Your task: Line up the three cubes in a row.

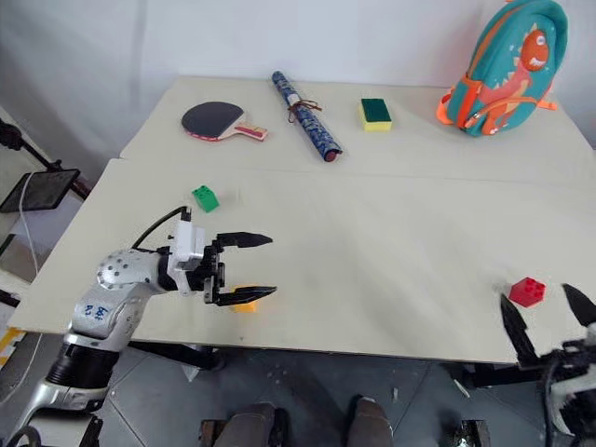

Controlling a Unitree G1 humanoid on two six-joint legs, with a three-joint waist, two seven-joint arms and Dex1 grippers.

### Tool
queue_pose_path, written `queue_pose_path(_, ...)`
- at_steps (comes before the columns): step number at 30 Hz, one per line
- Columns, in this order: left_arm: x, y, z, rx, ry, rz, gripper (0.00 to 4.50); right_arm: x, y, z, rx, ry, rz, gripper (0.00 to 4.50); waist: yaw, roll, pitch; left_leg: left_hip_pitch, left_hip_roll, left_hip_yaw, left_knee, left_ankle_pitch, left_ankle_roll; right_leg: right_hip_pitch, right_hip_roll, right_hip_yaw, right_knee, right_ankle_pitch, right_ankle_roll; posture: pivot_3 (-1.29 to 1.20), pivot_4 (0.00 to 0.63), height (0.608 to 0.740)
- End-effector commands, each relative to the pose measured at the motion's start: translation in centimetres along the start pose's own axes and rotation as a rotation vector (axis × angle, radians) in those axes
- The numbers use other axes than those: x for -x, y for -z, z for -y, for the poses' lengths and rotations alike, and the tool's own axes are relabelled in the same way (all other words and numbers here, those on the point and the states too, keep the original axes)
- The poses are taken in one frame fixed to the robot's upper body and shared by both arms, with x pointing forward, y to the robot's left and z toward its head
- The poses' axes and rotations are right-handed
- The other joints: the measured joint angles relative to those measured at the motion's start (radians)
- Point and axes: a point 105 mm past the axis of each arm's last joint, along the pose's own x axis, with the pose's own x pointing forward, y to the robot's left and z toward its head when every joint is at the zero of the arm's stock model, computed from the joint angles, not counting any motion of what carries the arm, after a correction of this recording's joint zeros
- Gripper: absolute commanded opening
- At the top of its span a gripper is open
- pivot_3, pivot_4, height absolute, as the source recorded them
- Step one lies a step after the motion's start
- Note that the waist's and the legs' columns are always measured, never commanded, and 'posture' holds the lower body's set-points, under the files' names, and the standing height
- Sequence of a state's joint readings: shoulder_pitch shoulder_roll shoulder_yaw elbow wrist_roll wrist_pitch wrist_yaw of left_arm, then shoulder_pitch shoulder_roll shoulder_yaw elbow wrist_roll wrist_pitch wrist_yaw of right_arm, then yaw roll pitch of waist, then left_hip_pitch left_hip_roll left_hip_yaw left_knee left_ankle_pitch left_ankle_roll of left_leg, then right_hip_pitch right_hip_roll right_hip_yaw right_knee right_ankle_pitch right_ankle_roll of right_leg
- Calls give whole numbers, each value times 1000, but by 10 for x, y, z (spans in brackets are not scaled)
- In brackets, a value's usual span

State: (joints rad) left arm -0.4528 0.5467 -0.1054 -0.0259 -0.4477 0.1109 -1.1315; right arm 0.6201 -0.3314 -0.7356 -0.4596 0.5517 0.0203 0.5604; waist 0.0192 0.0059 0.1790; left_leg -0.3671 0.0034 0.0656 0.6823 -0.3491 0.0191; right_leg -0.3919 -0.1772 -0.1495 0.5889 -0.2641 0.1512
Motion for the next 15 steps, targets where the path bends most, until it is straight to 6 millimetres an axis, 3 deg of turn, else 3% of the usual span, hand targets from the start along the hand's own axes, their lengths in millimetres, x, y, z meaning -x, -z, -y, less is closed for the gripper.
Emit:
queue_pose_path(1,-8,1,-2,-29,50,-11,4489,-5,-3,1,-9,37,-1,4500,-8,0,0,0,0,0,0,0,0,0,0,2,0,0,0,0,150,740)
queue_pose_path(9,0,8,-6,-24,15,-54,4489,-62,-16,10,-166,186,-82,4500,-16,0,0,6,1,1,0,0,2,-2,0,12,2,0,0,0,150,740)
queue_pose_path(15,3,10,6,-11,34,-66,4489,-96,-1,17,-158,331,-223,4500,-5,0,0,4,0,2,0,0,2,-2,0,13,1,0,0,0,150,740)
